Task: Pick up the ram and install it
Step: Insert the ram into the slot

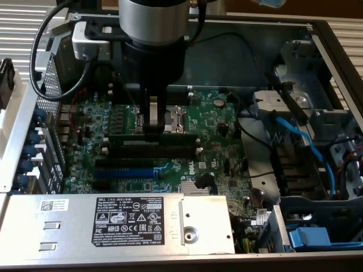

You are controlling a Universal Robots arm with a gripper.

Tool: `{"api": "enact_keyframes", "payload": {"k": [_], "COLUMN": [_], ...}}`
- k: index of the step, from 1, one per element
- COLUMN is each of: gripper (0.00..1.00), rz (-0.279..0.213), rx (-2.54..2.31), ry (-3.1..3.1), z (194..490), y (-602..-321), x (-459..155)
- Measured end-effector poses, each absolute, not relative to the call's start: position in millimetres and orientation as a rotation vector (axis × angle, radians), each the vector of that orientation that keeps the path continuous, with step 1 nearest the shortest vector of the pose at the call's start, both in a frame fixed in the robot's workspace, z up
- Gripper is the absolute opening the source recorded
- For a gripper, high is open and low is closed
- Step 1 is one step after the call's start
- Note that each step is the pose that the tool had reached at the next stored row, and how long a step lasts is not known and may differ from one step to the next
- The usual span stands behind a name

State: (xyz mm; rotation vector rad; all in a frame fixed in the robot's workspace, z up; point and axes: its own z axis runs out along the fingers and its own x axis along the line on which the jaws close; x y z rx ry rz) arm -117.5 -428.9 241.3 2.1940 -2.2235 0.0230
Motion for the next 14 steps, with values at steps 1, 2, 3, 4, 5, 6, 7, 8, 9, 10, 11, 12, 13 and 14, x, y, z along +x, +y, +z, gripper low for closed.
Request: {"api": "enact_keyframes", "payload": {"k": [1, 2, 3, 4, 5, 6, 7, 8, 9, 10, 11, 12, 13, 14], "gripper": [0.12, 0.12, 0.12, 0.12, 0.12, 0.12, 0.12, 0.12, 0.12, 0.12, 0.12, 0.12, 0.12, 0.12], "rz": [0.023, 0.023, 0.023, 0.023, 0.023, 0.023, 0.023, 0.023, 0.023, 0.023, 0.023, 0.023, 0.023, 0.023], "rx": [2.193, 2.192, 2.192, 2.191, 2.191, 2.191, 2.190, 2.190, 2.190, 2.190, 2.190, 2.190, 2.190, 2.190], "ry": [-2.224, -2.225, -2.226, -2.226, -2.226, -2.227, -2.227, -2.227, -2.227, -2.227, -2.227, -2.227, -2.227, -2.228], "z": [241.1, 240.9, 240.8, 240.7, 240.7, 240.6, 240.4, 240.4, 240.3, 240.2, 240.1, 240.0, 239.8, 239.6], "y": [-429.0, -429.0, -429.0, -429.0, -429.0, -429.0, -429.0, -429.0, -429.0, -429.0, -429.0, -429.0, -429.0, -429.0], "x": [-117.5, -117.5, -117.5, -117.5, -117.5, -117.5, -117.6, -117.5, -117.6, -117.7, -117.7, -117.8, -118.1, -118.0]}}
